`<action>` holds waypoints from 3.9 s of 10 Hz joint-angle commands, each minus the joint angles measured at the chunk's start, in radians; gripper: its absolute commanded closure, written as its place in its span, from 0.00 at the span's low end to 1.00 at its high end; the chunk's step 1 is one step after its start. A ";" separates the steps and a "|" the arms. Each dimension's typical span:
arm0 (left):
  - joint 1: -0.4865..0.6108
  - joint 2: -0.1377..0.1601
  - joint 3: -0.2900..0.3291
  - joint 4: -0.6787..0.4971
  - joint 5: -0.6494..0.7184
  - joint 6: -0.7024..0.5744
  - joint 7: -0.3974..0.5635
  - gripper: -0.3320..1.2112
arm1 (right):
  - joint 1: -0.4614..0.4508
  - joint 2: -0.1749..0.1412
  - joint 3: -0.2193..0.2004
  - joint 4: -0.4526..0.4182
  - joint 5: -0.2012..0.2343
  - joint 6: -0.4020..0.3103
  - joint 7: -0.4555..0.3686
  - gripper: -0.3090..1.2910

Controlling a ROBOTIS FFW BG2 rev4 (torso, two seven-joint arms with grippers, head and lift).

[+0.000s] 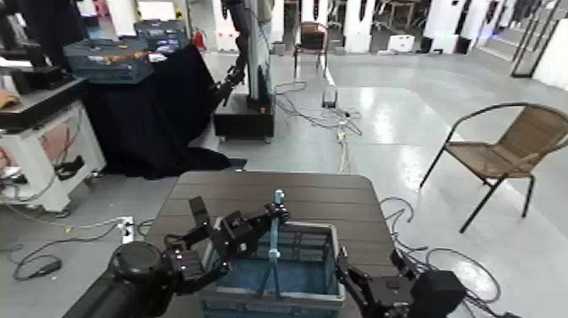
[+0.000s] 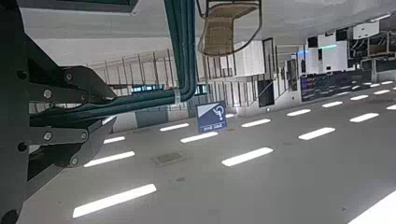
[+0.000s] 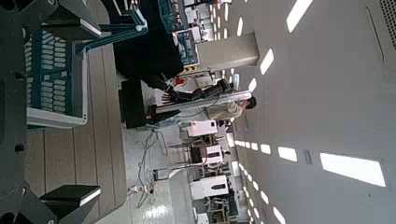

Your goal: Place the crate on the table.

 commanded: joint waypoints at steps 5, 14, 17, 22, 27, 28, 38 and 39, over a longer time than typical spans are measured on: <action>0.001 -0.002 0.001 0.018 0.001 -0.006 -0.018 0.53 | 0.000 0.003 0.002 0.002 -0.003 -0.003 0.000 0.28; 0.152 0.023 0.239 -0.238 -0.351 -0.196 0.056 0.23 | 0.005 0.001 -0.005 -0.002 -0.009 0.002 0.000 0.28; 0.328 0.021 0.328 -0.546 -0.589 -0.409 0.223 0.25 | 0.010 0.001 -0.008 -0.002 -0.009 0.002 0.000 0.28; 0.635 -0.082 0.414 -0.829 -0.939 -0.770 0.371 0.28 | 0.014 0.001 -0.012 -0.003 -0.012 -0.011 0.002 0.28; 0.846 -0.082 0.322 -0.944 -1.141 -0.982 0.525 0.28 | 0.022 -0.002 -0.020 -0.008 -0.010 -0.012 0.005 0.28; 0.885 -0.082 0.297 -0.960 -1.166 -1.015 0.575 0.28 | 0.023 -0.002 -0.021 -0.009 -0.009 -0.012 0.005 0.28; 0.962 -0.077 0.243 -1.010 -1.270 -1.069 0.705 0.28 | 0.025 -0.002 -0.023 -0.011 -0.009 -0.003 0.006 0.28; 0.962 -0.077 0.243 -1.010 -1.270 -1.069 0.705 0.28 | 0.025 -0.002 -0.023 -0.011 -0.009 -0.003 0.006 0.28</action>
